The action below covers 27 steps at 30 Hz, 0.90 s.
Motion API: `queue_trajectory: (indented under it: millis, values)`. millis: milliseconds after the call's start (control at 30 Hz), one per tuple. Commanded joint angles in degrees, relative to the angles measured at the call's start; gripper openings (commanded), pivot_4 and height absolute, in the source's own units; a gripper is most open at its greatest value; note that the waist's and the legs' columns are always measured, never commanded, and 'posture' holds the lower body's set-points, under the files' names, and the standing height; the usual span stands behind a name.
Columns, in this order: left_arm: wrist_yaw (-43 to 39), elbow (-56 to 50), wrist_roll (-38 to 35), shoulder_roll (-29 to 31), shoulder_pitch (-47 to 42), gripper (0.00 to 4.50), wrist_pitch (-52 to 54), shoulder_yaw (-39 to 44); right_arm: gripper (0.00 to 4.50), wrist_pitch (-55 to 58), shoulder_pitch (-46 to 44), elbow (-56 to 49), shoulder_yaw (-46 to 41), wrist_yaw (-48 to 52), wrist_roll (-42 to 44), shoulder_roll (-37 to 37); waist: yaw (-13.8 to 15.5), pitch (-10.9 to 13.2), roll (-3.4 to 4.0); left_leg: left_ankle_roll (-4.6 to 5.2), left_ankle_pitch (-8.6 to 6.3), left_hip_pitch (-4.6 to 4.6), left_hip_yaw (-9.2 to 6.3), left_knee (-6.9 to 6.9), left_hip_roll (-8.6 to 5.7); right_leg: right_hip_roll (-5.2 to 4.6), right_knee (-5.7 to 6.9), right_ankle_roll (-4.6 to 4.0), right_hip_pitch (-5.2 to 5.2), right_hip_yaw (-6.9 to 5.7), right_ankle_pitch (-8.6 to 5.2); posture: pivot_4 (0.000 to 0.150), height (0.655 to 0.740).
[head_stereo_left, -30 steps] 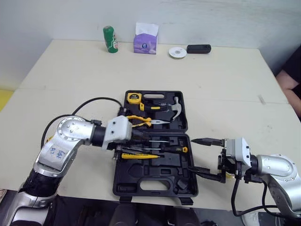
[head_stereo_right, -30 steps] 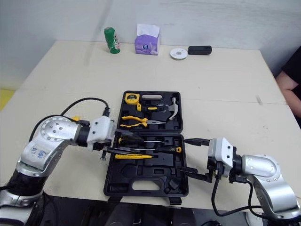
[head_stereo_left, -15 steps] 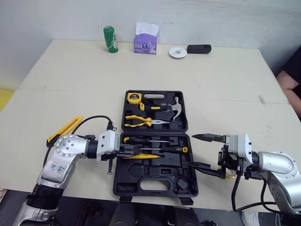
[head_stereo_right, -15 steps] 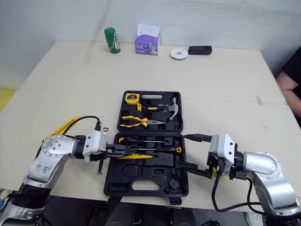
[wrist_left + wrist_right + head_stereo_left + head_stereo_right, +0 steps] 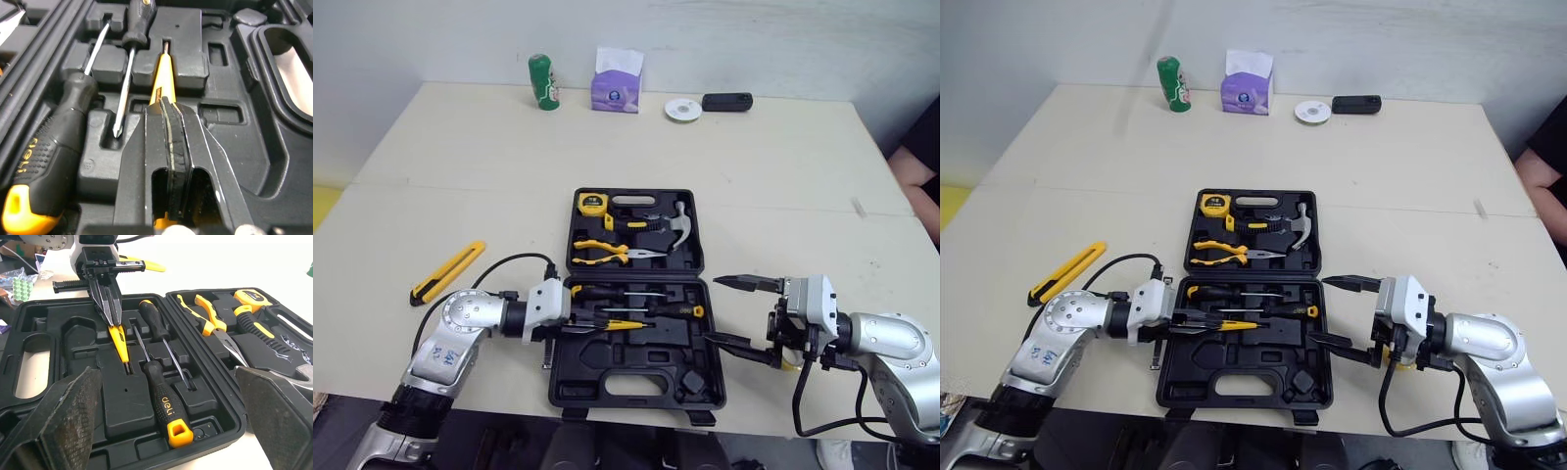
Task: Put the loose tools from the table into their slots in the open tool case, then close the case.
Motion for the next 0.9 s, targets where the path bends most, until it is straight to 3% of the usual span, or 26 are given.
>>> queue_trajectory:
  millis: [33,400,667,900]
  values:
    - [3.1,2.0,3.0,-0.1,-0.6,0.03,3.0,-1.2,4.5,-0.2,-0.2,-1.5,-0.4,-0.6,0.4,0.1,0.2,0.0,0.01,0.0,0.0,0.02,0.0,0.01,-0.01,-0.02,-0.01,0.0,0.01,0.0,0.0,0.15,0.74]
    - [7.2,3.1,10.3,1.7,-0.5,0.03,10.9,-7.8,4.5,1.6,0.3,-2.1,-0.4,-0.9,0.8,-0.7,0.3,-0.6,0.49,0.04,-0.01,0.3,-0.01,-0.02,-0.08,-0.12,-0.04,0.01,0.29,0.01,0.0,0.15,0.74]
    - [9.2,1.9,10.9,0.2,0.0,0.03,6.7,-9.0,4.5,1.4,0.5,-1.8,-1.1,-1.2,0.4,-0.8,0.1,-1.1,0.94,0.46,-0.41,1.01,-0.09,-0.2,-0.11,-0.26,-0.31,0.07,1.02,0.01,0.04,0.15,0.74]
    - [9.4,2.1,5.3,-1.9,0.2,0.03,-3.5,-2.3,4.5,-0.7,1.5,1.1,-4.3,0.1,0.4,-2.2,0.1,-1.1,0.89,0.18,-0.28,0.94,-0.1,-0.28,-0.09,-0.25,-0.36,0.04,0.93,-0.04,0.02,0.15,0.74]
